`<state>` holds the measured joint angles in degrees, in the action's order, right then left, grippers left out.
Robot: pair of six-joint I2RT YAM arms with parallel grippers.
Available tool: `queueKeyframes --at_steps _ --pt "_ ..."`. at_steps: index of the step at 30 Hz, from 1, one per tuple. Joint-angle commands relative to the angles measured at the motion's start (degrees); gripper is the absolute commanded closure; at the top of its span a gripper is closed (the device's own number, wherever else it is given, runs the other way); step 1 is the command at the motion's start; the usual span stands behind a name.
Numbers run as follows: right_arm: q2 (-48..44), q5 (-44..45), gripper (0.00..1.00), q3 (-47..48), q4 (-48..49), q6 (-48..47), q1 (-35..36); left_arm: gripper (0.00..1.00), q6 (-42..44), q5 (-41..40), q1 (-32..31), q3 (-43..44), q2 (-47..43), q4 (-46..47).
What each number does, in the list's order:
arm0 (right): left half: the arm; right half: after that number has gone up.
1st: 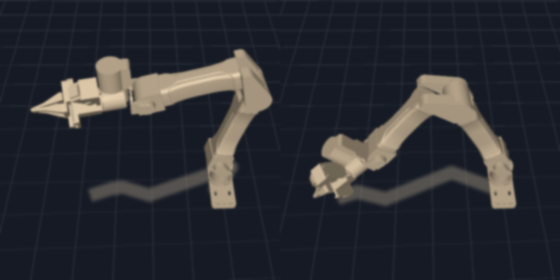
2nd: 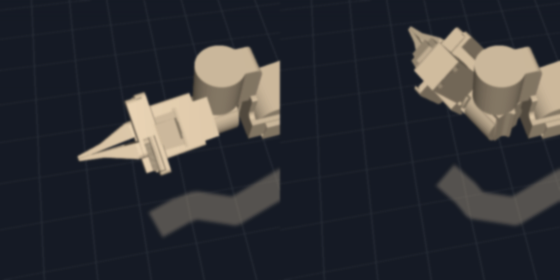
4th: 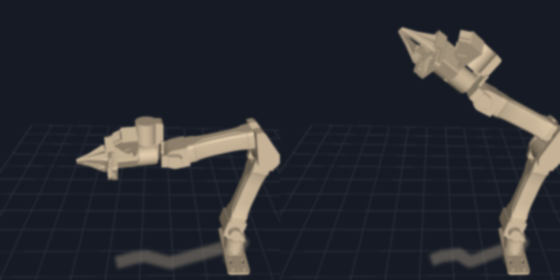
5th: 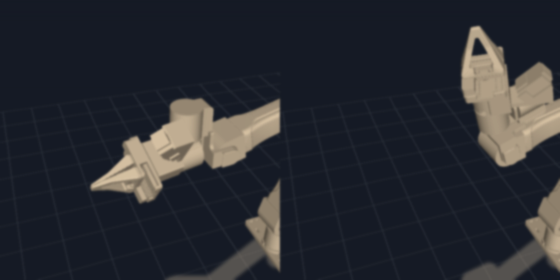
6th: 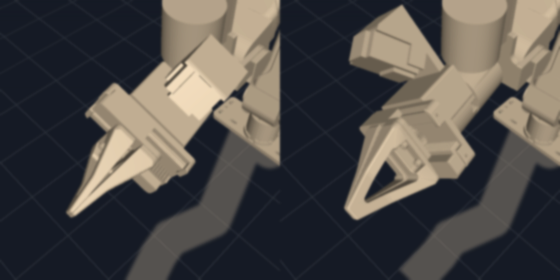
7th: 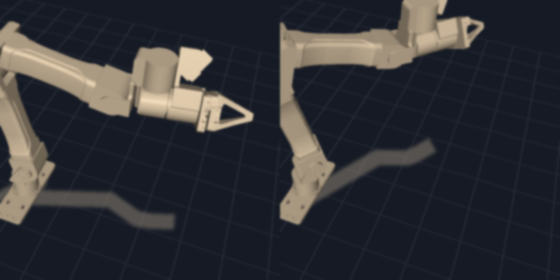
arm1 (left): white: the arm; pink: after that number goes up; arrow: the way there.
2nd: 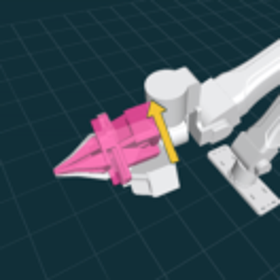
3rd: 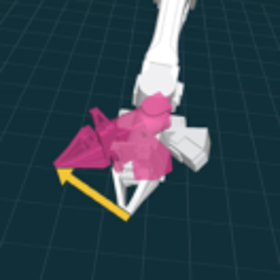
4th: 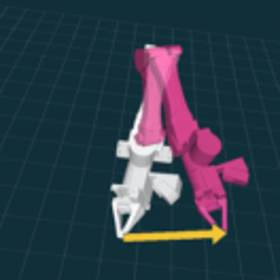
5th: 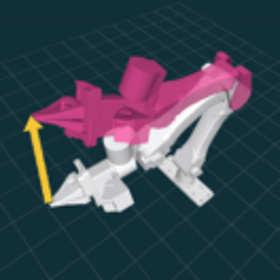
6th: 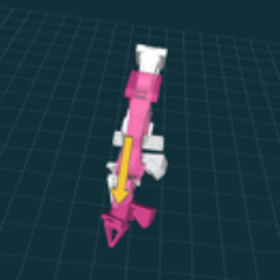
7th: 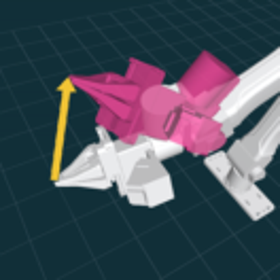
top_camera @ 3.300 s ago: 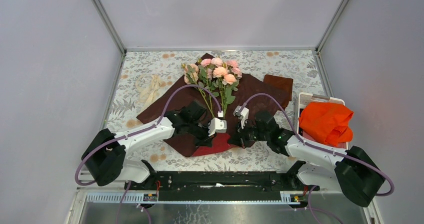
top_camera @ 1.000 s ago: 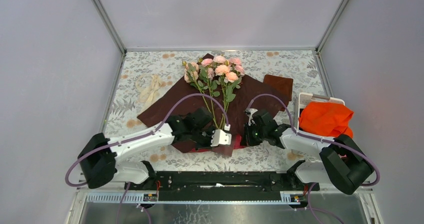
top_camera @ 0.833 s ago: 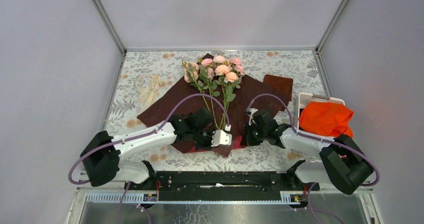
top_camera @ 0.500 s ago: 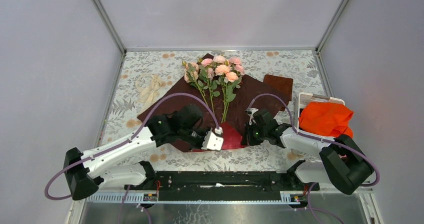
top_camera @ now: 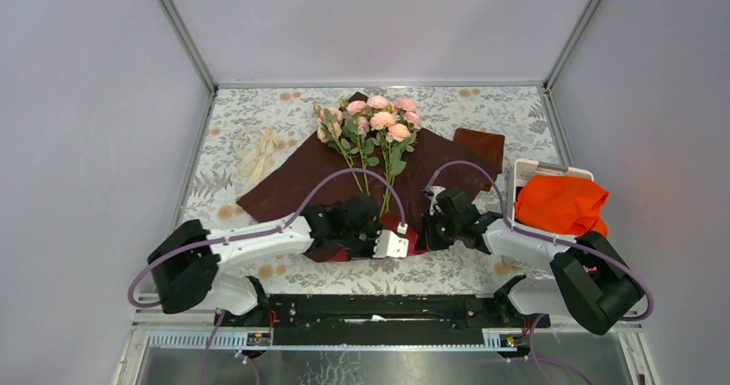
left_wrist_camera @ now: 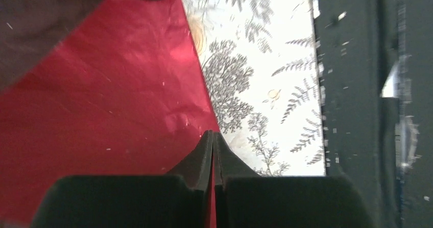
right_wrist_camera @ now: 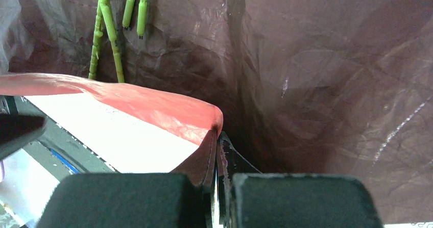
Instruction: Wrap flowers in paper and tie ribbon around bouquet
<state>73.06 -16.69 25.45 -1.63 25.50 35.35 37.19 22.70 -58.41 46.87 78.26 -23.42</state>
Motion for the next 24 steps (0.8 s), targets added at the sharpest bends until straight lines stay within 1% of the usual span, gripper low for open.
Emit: queueKeyframes --at_steps 1,4,7,10,14,17,22,24 --pt "-0.38 -0.43 1.00 1.60 -2.71 -1.17 -0.73 0.97 0.82 -3.40 2.38 -3.94 3.01 5.45" --pt "-1.03 -0.39 1.00 1.22 -2.99 -1.25 -0.90 0.97 1.73 -2.24 4.72 -7.14 1.33 4.44" --pt "-1.44 -0.27 1.00 0.89 -3.37 -1.47 -1.12 0.97 2.70 -0.78 7.14 -10.42 -2.24 2.01" --pt "-1.54 -0.11 1.00 0.52 -3.28 -1.50 -1.43 0.97 4.72 -0.64 7.89 -14.38 -6.55 -1.17" --pt "-0.46 -0.22 1.00 0.80 -3.36 -1.99 -1.75 0.98 7.85 -3.76 8.11 -18.68 -9.82 -2.68" --pt "-0.12 -0.50 1.00 1.15 -3.54 -2.18 -1.87 0.98 9.83 -6.49 8.80 -20.10 -10.38 -4.48" --pt "-0.22 -0.90 1.00 1.65 -4.29 -2.75 -2.14 0.99 13.21 -7.91 14.76 -19.83 -13.76 -9.20" --pt "0.07 -1.18 1.00 2.20 -4.88 -3.09 -2.13 0.99 15.29 -8.98 15.66 -19.89 -15.47 -12.50"
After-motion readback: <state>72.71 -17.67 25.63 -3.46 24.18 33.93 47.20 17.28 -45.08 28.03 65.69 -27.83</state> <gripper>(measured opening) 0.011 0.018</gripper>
